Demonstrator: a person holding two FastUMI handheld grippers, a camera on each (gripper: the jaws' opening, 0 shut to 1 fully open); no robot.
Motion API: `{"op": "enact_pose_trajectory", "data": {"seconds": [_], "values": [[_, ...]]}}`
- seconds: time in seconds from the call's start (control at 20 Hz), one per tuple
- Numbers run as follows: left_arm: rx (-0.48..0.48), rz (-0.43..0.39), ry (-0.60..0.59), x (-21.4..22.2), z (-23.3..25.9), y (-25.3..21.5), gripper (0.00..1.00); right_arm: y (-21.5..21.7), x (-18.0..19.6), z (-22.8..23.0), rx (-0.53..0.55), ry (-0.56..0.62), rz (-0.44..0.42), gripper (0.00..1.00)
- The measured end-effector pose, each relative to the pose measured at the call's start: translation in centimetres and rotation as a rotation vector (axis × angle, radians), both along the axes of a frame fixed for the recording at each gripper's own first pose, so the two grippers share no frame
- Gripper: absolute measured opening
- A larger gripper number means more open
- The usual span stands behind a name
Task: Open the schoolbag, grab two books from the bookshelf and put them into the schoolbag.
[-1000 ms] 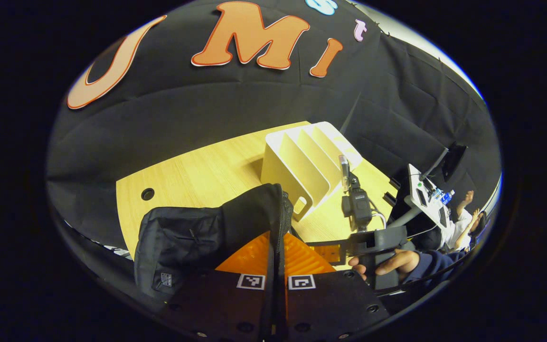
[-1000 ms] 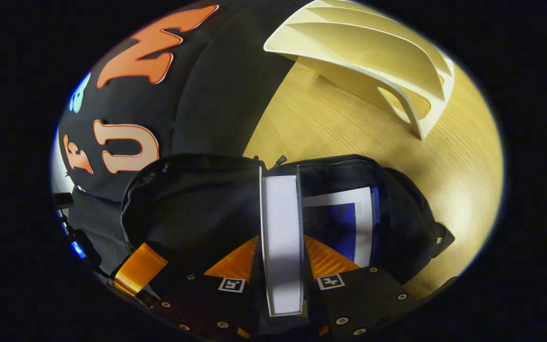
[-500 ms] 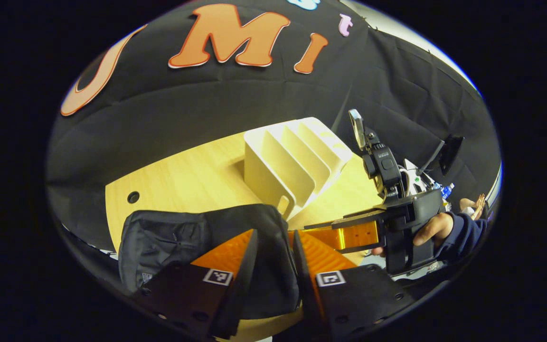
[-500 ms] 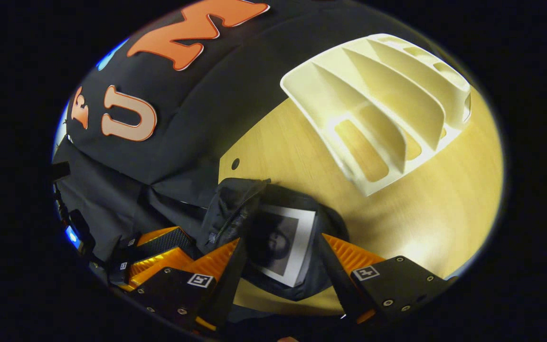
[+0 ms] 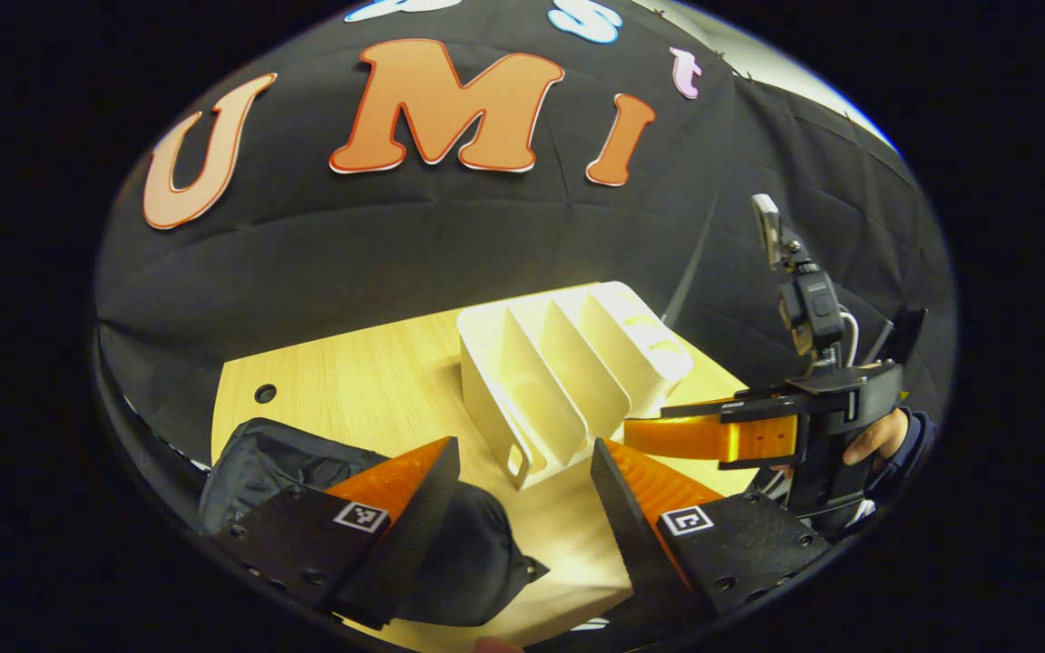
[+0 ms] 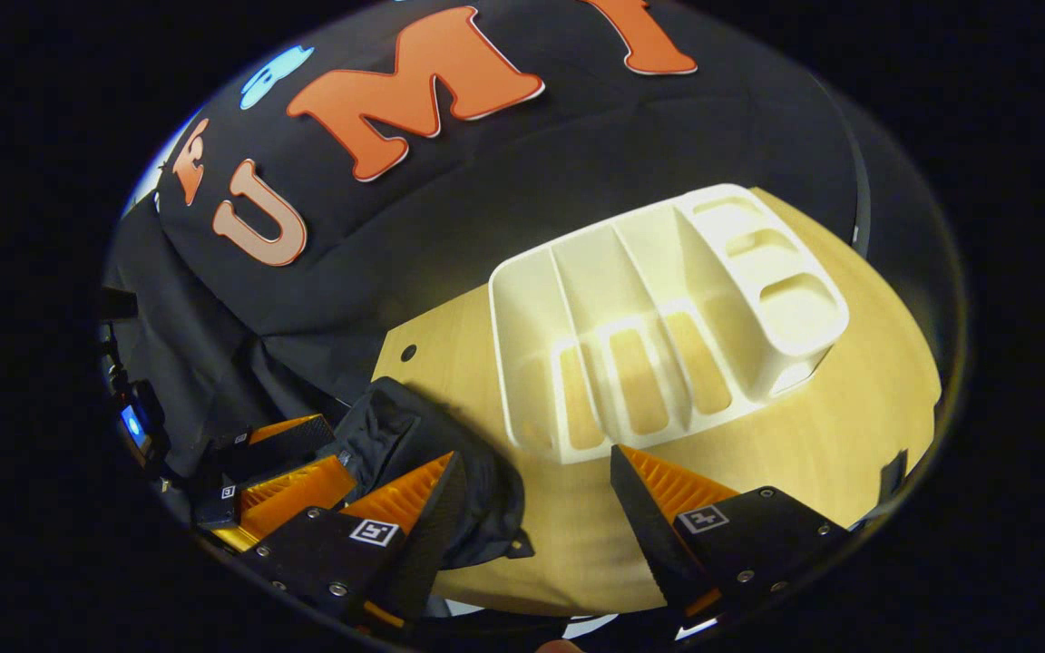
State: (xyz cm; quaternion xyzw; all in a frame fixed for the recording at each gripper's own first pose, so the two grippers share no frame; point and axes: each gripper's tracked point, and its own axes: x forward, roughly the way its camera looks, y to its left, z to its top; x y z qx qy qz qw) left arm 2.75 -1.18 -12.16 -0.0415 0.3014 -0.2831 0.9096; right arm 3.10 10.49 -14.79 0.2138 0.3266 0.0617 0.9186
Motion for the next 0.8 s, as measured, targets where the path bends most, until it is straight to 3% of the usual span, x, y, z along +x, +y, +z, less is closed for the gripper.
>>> {"op": "enact_pose_trajectory", "data": {"seconds": [0.25, 0.5, 0.8], "values": [[-0.021, 0.202, -0.137, 0.1, 4.2, -2.2, 0.98, -6.7, -0.4, 4.5, -0.138, -0.157, 0.002, 0.96], [-0.036, 0.390, -0.307, 0.2, 10.0, -2.4, 0.97, -10.2, -1.3, 10.9, -0.241, -0.349, -0.001, 0.95], [-0.022, 0.497, -0.448, -0.9, 14.0, -2.5, 0.97, -11.0, -2.7, 16.5, -0.315, -0.537, -0.039, 0.95]]}}
